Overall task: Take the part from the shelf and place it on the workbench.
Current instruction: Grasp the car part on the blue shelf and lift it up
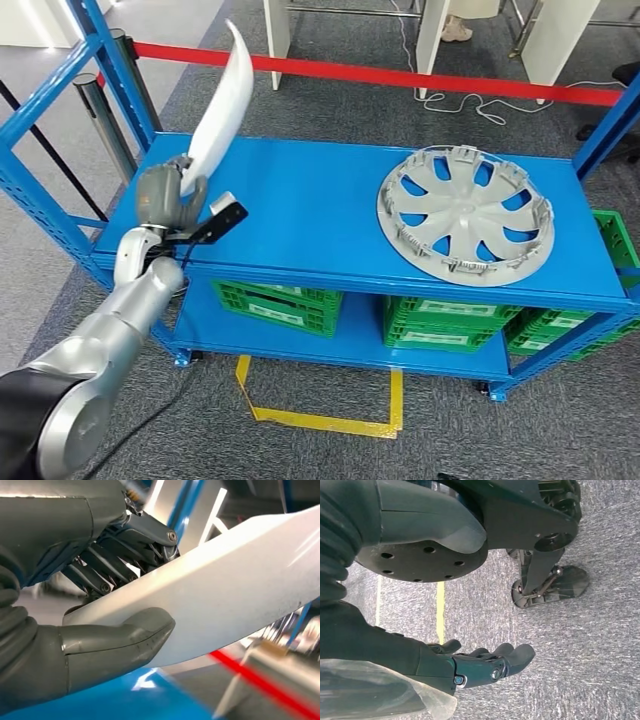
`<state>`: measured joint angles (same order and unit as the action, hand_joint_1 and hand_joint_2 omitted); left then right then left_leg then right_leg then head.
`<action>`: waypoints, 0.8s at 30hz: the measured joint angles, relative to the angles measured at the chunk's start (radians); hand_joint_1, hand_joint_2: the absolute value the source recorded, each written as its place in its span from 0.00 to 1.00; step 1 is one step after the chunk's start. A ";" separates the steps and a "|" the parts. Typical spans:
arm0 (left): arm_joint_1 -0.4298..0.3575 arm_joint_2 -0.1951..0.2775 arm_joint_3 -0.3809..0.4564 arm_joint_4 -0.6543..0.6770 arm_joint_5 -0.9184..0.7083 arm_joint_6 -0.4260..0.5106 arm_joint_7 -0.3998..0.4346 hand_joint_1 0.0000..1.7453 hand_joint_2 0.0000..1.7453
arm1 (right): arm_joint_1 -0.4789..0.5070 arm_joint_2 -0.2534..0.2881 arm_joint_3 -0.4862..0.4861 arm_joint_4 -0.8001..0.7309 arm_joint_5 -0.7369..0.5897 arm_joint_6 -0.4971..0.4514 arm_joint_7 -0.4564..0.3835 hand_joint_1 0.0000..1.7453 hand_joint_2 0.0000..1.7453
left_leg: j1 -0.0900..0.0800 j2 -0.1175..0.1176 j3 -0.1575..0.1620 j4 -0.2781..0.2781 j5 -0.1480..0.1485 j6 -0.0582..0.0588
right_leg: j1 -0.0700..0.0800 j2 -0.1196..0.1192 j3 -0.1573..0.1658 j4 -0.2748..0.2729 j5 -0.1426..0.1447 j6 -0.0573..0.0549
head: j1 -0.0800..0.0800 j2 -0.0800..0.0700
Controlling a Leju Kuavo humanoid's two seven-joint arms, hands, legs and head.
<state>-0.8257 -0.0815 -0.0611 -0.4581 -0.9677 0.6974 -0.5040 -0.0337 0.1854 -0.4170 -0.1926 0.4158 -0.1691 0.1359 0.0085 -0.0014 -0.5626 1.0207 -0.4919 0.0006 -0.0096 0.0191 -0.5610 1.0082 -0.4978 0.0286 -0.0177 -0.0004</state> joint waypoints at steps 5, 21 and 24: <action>0.004 -0.045 0.112 -0.050 0.025 -0.003 -0.030 1.00 1.00 | 0.001 0.000 0.000 0.000 0.002 0.000 -0.001 0.00 1.00 | 0.000 0.001 0.000 0.000 0.000 0.000 | 0.000 0.001 -0.001 0.000 0.000 0.000 | 0.000 0.000; 0.644 -0.124 -0.187 -1.002 0.864 -0.435 -0.159 1.00 1.00 | 0.011 0.001 -0.022 0.000 0.050 -0.004 0.052 0.00 1.00 | -0.007 0.001 -0.001 0.002 -0.006 0.004 | -0.006 0.001 -0.001 -0.002 -0.003 0.003 | 0.000 0.000; 0.749 -0.121 -0.217 -1.076 0.899 -0.464 -0.170 1.00 1.00 | 0.013 0.001 -0.021 0.000 0.080 0.000 0.063 0.00 1.00 | -0.010 0.001 -0.001 0.005 -0.008 0.009 | -0.009 0.001 0.000 -0.003 -0.003 0.007 | 0.000 0.000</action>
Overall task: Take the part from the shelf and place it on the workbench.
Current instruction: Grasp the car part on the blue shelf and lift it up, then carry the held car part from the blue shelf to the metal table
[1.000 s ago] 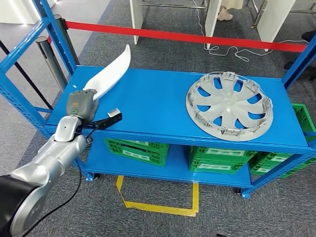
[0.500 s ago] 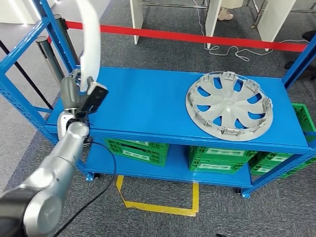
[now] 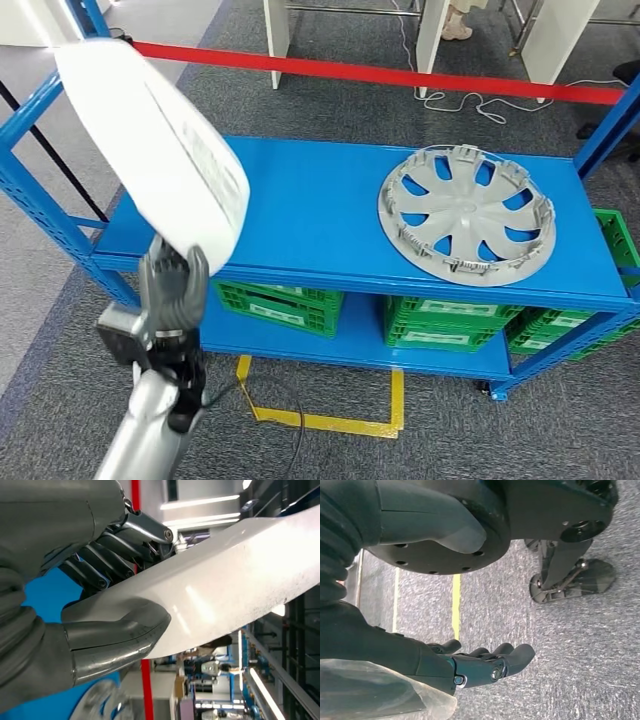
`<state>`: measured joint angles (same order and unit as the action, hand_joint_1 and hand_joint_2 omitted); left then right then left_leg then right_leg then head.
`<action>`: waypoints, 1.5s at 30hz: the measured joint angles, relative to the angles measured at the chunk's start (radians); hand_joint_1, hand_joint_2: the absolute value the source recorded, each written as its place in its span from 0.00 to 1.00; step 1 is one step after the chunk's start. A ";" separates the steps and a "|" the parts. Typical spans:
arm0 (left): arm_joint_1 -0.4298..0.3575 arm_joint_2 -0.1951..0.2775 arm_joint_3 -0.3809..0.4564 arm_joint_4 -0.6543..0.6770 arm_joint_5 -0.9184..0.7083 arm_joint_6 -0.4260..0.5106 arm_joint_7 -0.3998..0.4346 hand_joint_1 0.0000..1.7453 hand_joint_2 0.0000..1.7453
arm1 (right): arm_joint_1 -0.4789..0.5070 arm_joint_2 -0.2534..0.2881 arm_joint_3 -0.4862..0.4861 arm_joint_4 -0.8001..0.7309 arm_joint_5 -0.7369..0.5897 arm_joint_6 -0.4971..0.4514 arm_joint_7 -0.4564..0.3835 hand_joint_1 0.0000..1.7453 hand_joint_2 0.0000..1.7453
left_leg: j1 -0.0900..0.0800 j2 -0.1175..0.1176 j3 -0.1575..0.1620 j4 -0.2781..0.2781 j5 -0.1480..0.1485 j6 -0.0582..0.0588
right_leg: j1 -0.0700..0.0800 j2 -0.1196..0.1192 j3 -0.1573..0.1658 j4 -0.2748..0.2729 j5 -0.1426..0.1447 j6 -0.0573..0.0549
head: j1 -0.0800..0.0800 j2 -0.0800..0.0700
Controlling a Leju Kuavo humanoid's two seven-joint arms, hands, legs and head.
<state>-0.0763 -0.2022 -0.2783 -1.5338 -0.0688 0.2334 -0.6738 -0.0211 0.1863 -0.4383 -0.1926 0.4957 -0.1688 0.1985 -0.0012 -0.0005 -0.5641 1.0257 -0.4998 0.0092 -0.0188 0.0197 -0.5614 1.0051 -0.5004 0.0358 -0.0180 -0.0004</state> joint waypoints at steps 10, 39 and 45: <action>0.100 0.016 -0.031 -0.087 0.004 -0.017 -0.004 1.00 1.00 | -0.004 -0.037 0.037 0.000 0.086 0.022 -0.014 0.00 1.00 | 0.010 0.014 -0.010 -0.025 0.038 0.026 | -0.004 -0.011 -0.096 0.261 -0.141 0.027 | 0.008 0.000; 0.236 0.096 -0.165 -0.164 -0.102 0.113 0.039 1.00 1.00 | -0.026 -0.030 0.151 0.003 0.255 -0.066 0.026 0.00 1.00 | 0.000 0.013 0.035 -0.056 0.025 0.031 | 0.008 -0.019 -0.116 0.227 -0.127 0.010 | 0.011 0.000; 0.242 0.106 -0.164 -0.172 -0.093 0.126 0.043 1.00 1.00 | -0.031 -0.032 0.155 0.003 0.260 -0.072 0.030 0.00 1.00 | 0.002 0.016 -0.048 -0.021 0.069 0.010 | 0.000 -0.020 0.076 0.049 -0.047 0.021 | 0.012 0.000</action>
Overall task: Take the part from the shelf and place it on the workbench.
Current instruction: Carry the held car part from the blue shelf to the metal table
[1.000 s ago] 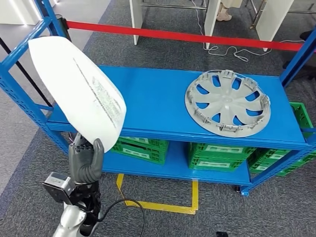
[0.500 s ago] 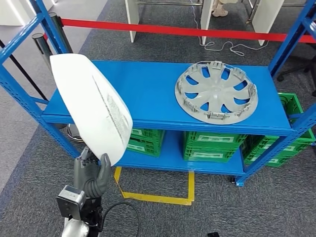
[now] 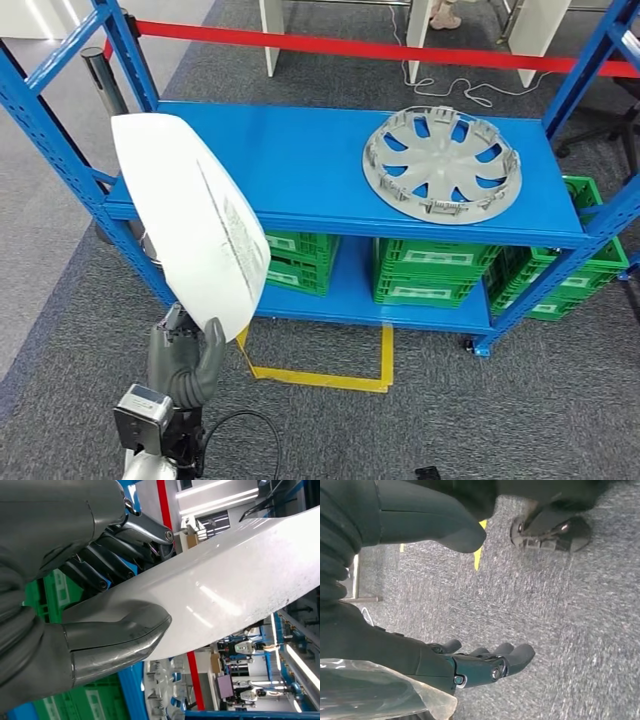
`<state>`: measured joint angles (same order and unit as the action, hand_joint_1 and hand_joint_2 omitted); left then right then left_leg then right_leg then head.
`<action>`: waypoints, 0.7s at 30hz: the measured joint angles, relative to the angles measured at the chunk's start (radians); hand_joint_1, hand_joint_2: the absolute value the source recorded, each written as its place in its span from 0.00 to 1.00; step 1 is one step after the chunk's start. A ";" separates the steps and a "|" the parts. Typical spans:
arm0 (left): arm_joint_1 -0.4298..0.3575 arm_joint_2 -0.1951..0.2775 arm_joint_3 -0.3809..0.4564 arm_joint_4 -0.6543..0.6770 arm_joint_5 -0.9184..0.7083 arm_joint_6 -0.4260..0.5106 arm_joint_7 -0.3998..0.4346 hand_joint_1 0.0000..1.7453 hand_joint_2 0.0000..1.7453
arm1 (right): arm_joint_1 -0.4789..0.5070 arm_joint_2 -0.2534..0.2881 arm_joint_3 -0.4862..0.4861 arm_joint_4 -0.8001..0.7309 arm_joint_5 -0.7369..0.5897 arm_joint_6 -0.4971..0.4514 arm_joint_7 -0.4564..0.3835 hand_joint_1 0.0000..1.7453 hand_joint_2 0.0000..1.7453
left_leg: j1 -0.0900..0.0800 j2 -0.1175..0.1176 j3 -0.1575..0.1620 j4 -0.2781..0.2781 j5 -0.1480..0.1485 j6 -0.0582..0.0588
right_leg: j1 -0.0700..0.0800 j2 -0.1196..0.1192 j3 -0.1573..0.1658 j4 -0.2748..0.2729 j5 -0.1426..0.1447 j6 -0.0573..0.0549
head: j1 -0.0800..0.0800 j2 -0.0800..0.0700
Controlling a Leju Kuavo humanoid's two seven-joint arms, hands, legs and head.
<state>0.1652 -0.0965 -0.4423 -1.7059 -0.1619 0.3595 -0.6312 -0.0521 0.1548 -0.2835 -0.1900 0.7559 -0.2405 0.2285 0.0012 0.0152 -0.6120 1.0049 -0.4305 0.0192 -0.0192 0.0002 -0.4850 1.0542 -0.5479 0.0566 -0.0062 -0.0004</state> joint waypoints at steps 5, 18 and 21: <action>0.007 0.009 0.004 -0.008 0.019 0.009 -0.004 1.00 1.00 | 0.000 0.000 0.003 0.001 0.004 0.018 0.013 0.00 1.00 | 0.002 -0.003 -0.024 0.024 0.003 -0.029 | 0.004 -0.001 0.013 -0.075 -0.012 -0.040 | -0.001 0.000; -0.024 -0.012 0.026 0.014 0.111 -0.076 -0.027 1.00 1.00 | -0.004 -0.028 -0.006 0.001 -0.027 0.193 0.052 0.00 1.00 | -0.003 -0.017 0.160 -0.021 -0.122 -0.012 | 0.013 -0.002 -0.130 -0.043 0.109 -0.037 | -0.007 0.000; -0.024 -0.017 0.025 0.032 0.120 -0.111 -0.010 1.00 1.00 | 0.001 -0.029 -0.008 0.002 -0.027 0.203 0.035 0.00 1.00 | 0.000 -0.010 0.133 -0.030 -0.093 0.008 | 0.009 -0.001 -0.155 -0.016 0.072 -0.019 | -0.005 0.000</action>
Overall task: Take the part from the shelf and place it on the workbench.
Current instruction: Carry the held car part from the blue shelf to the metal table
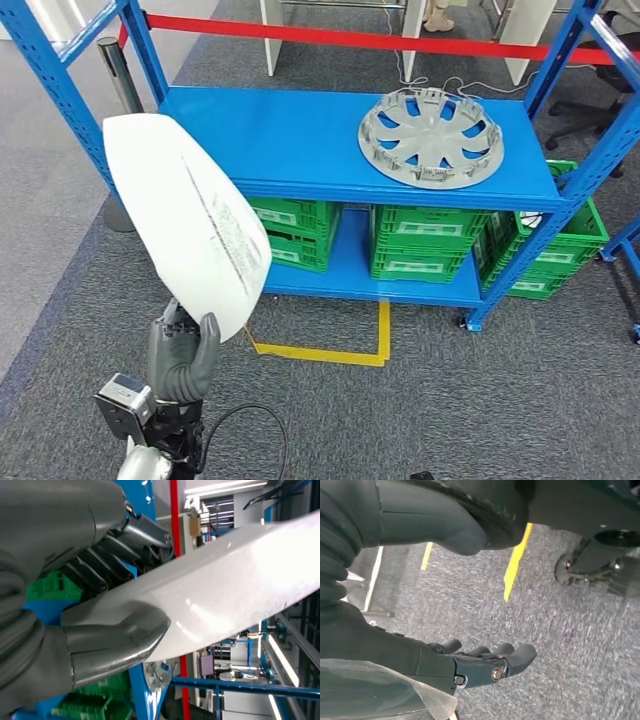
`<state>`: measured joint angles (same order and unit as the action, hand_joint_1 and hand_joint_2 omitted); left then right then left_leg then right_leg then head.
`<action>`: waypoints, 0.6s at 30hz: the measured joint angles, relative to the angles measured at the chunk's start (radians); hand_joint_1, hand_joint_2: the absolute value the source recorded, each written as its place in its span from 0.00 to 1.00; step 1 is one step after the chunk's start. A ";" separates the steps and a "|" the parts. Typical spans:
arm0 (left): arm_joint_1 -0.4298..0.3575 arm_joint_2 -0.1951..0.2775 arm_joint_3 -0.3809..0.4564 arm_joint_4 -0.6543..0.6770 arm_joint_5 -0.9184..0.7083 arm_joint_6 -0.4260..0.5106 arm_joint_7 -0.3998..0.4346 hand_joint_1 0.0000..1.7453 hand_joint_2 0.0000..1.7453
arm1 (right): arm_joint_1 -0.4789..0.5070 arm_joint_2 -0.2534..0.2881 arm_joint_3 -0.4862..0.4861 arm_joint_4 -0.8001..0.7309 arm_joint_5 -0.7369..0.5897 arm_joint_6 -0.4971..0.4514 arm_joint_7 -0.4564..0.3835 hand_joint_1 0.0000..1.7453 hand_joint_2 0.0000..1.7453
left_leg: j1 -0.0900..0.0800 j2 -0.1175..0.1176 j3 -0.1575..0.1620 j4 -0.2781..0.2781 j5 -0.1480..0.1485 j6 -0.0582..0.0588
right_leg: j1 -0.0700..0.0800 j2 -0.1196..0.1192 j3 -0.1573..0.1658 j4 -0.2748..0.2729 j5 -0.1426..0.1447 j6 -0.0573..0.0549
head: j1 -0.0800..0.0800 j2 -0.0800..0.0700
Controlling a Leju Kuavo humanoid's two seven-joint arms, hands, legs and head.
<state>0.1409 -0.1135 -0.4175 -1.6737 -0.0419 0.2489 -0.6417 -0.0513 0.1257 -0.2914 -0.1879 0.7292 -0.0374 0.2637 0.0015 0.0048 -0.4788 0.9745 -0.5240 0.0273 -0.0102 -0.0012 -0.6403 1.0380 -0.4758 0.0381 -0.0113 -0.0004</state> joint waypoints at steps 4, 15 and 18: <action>0.002 -0.003 -0.004 0.027 -0.002 -0.016 0.001 1.00 1.00 | -0.001 -0.002 -0.002 0.000 0.004 0.011 -0.012 0.00 1.00 | -0.003 0.006 -0.057 0.003 0.047 0.012 | -0.001 0.000 -0.048 0.210 -0.155 0.009 | 0.005 0.000; -0.016 -0.012 -0.017 0.058 -0.004 -0.016 -0.007 1.00 1.00 | -0.033 -0.010 -0.003 -0.002 0.039 0.024 -0.061 0.00 1.00 | -0.006 0.008 -0.179 0.065 0.099 -0.030 | 0.000 -0.002 0.173 -0.060 -0.082 -0.031 | 0.006 0.000; -0.014 -0.011 -0.017 0.060 0.000 -0.014 -0.007 1.00 1.00 | -0.035 -0.011 -0.003 -0.002 0.039 0.020 -0.065 0.00 1.00 | 0.000 0.005 -0.202 0.210 -0.052 -0.046 | 0.000 -0.008 0.139 -0.059 -0.046 -0.047 | -0.002 0.000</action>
<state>0.1271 -0.1242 -0.4345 -1.6142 -0.0421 0.2352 -0.6489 -0.0866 0.1144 -0.2941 -0.1904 0.7677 -0.0176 0.1989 0.0012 0.0093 -0.6806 1.1840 -0.5764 -0.0185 -0.0098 -0.0090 -0.5017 0.9788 -0.5216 -0.0085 -0.0130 -0.0004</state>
